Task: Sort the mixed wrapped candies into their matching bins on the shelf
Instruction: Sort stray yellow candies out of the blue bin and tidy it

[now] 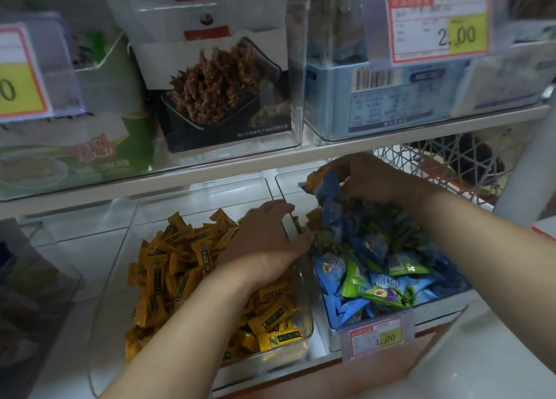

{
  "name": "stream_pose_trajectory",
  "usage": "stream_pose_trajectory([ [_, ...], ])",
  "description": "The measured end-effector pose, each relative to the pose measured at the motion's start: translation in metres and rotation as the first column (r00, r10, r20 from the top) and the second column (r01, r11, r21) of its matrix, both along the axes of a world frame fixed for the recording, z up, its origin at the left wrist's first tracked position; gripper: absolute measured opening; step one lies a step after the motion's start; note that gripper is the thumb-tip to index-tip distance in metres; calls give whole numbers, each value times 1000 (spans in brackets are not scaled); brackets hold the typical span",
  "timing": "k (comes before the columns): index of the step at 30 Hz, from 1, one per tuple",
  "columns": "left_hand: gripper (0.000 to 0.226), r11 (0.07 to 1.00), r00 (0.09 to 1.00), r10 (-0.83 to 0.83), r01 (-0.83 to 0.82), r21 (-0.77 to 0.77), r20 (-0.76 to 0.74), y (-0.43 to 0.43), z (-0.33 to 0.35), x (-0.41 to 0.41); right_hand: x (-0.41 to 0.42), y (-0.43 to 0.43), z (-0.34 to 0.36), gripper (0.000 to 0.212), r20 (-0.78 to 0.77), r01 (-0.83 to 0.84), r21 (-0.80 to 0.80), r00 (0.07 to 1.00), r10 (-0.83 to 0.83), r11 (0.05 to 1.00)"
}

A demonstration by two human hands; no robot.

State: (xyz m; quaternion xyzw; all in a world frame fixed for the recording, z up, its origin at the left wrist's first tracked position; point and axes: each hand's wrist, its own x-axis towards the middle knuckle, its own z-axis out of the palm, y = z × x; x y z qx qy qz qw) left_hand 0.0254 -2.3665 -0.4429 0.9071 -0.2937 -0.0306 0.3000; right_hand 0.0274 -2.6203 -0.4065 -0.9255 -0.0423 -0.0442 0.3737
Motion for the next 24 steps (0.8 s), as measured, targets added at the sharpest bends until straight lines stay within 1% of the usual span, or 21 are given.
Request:
stream_pose_trajectory([
  [1, 74, 1000, 999, 31, -31, -1, 37, -4, 2, -2, -7, -3, 4, 30, -3, 20, 10, 1000, -20, 1000],
  [3, 85, 999, 993, 29, -24, -49, 111, -17, 8, -8, -20, -7, 9, 8, 11, 108, -49, 994, -107, 993],
  [5, 91, 991, 985, -69, 86, -102, 160, -32, 15, -15, -30, -7, 9, 18, 16, 191, -107, 982, -191, 976],
  [6, 92, 984, 978, -128, 146, -103, 166, -39, 16, -19, -35, -6, 7, 20, -5, 201, -134, 979, -203, 970],
  [8, 85, 974, 962, -216, 223, -29, 165, -50, 14, -26, -47, -2, 3, 24, -46, 195, -186, 977, -207, 963],
  [9, 78, 973, 958, -229, 227, 27, 171, -54, 11, -28, -52, -3, 1, 26, -55, 209, -187, 973, -222, 960],
  [10, 70, 974, 958, -223, 213, 70, 179, -56, 9, -28, -56, -6, -2, 24, -58, 226, -166, 970, -238, 960],
  [12, 48, 981, 963, -190, 177, 86, 192, -59, 9, -27, -64, -15, -7, 18, -82, 243, -85, 965, -250, 966],
  [13, 38, 983, 965, -176, 161, 89, 193, -59, 10, -27, -68, -17, -8, 19, -103, 248, -49, 962, -252, 968],
  [14, 34, 983, 967, -168, 150, 103, 194, -60, 11, -28, -71, -20, -9, 22, -111, 260, -37, 959, -262, 965],
  [15, 35, 981, 965, -170, 145, 132, 199, -60, 11, -29, -73, -21, -10, 24, -112, 282, -31, 952, -283, 959],
  [17, 35, 966, 956, -201, 158, 202, 213, -58, 12, -31, -73, -22, -11, 22, -97, 334, 28, 939, -330, 942],
  [19, 34, 952, 951, -240, 192, 237, 193, -55, 13, -31, -74, -23, -8, 22, -65, 386, 72, 922, -382, 920],
  [20, 38, 949, 952, -254, 211, 235, 170, -54, 15, -31, -75, -24, -7, 23, -46, 416, 97, 909, -414, 904],
  [22, 46, 951, 954, -272, 247, 185, 124, -52, 20, -32, -79, -26, -4, 23, -9, 471, 200, 878, -479, 859],
  [24, 54, 948, 948, -305, 292, 126, 95, -50, 26, -34, -86, -26, -2, 25, 17, 472, 312, 865, -501, 825],
])
